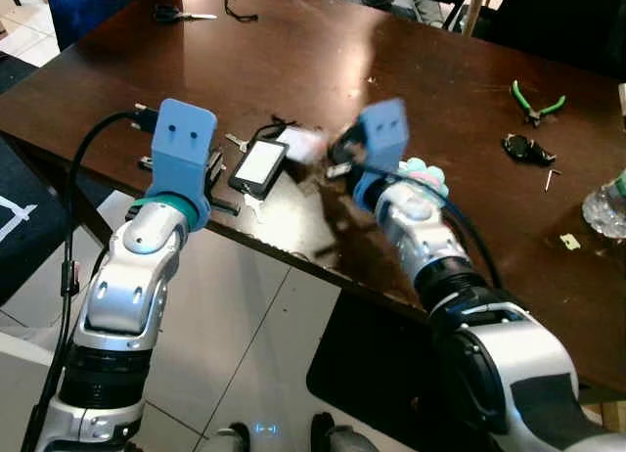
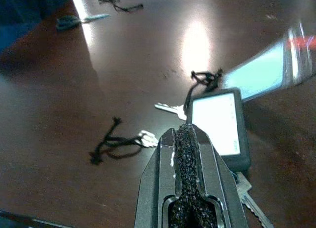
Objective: Hang keys on a hook
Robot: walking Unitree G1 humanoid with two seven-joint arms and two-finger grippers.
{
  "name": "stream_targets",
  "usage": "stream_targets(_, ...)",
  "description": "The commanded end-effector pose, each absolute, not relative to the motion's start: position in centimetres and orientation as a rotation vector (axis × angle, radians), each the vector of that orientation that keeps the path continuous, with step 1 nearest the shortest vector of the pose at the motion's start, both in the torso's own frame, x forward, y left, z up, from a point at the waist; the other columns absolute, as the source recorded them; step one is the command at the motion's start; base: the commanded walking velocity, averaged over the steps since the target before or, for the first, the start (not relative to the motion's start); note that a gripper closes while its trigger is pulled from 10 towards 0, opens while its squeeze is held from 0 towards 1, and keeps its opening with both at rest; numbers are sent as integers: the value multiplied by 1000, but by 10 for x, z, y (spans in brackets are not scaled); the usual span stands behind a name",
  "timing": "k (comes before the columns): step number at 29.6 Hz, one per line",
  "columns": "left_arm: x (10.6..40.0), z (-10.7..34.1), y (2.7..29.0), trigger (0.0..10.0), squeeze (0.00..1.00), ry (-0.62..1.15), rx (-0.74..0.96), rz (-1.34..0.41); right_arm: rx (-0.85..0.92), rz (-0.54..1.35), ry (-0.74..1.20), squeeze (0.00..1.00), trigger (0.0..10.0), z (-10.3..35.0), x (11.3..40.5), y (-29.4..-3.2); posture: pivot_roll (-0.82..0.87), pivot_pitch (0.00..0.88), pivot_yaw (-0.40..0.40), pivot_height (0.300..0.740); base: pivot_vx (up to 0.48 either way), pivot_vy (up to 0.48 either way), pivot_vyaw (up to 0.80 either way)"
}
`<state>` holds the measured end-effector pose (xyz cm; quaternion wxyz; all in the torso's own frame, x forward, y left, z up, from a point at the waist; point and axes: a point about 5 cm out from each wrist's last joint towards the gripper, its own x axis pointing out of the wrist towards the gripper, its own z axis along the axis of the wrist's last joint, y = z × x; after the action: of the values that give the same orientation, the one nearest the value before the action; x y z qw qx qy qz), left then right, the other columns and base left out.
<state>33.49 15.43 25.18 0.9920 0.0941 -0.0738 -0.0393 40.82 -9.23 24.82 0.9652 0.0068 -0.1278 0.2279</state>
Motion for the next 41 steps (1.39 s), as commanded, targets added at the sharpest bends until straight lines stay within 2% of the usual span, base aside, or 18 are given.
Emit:
stream_targets(1, 332, 253, 154, 10000, 0, -157, 169, -82, 55, 465, -252, 0, 10000, 238, 405, -95, 12, 155, 27, 740, 0, 0, 0)
stream_targets(2, 332, 253, 154, 10000, 0, -157, 169, -82, 55, 465, -252, 0, 10000, 238, 405, -95, 12, 155, 27, 740, 0, 0, 0)
stream_targets(3, 329, 256, 154, 10000, 0, -171, 167, -88, 57, 436, -299, 0, 10000, 237, 398, -103, -7, 118, 42, 740, 0, 0, 0)
stream_targets(5, 329, 256, 154, 10000, 0, -171, 167, -88, 57, 436, -299, 0, 10000, 237, 398, -103, -7, 118, 42, 740, 0, 0, 0)
stream_targets(8, 324, 262, 154, 10000, 0, -199, 165, -94, 66, 372, -423, 0, 10000, 247, 381, -115, -24, 80, 58, 740, 0, 0, 0)
stream_targets(12, 321, 267, 157, 10000, 0, -236, 152, -70, 72, 331, -537, 0, 10000, 263, 371, -118, -37, 51, 63, 740, 0, 0, 0)
stream_targets(13, 318, 273, 160, 10000, 0, -290, 127, -31, 91, 322, -577, 0, 10000, 268, 365, -116, -43, 18, 62, 740, 0, 0, 0)
stream_targets(16, 315, 279, 163, 10000, 0, -333, 103, 8, 102, 323, -602, 0, 10000, 270, 361, -114, -42, 14, 62, 740, 0, 0, 0)
stream_targets(22, 312, 285, 165, 10000, 0, -393, 116, 52, 113, 313, -596, 0, 10000, 265, 359, -115, -44, 0, 55, 740, 0, 0, 0)
stream_targets(25, 307, 285, 165, 10000, 0, -442, 149, 87, 110, 268, -520, 0, 10000, 241, 362, -119, -39, 0, 61, 740, 0, 0, 0)
stream_targets(27, 307, 285, 165, 10000, 0, -442, 149, 87, 110, 268, -520, 0, 10000, 241, 362, -119, -39, 0, 61, 740, 0, 0, 0)
stream_targets(32, 302, 266, 172, 10000, 0, -335, 141, 54, 95, 239, -405, 0, 10000, 208, 354, -117, -27, 0, 67, 740, 0, 0, 0)
stream_targets(41, 306, 266, 176, 10000, 0, -336, 130, 69, 88, 255, -403, 0, 10000, 205, 349, -113, -27, 0, 70, 740, 0, 0, 0)
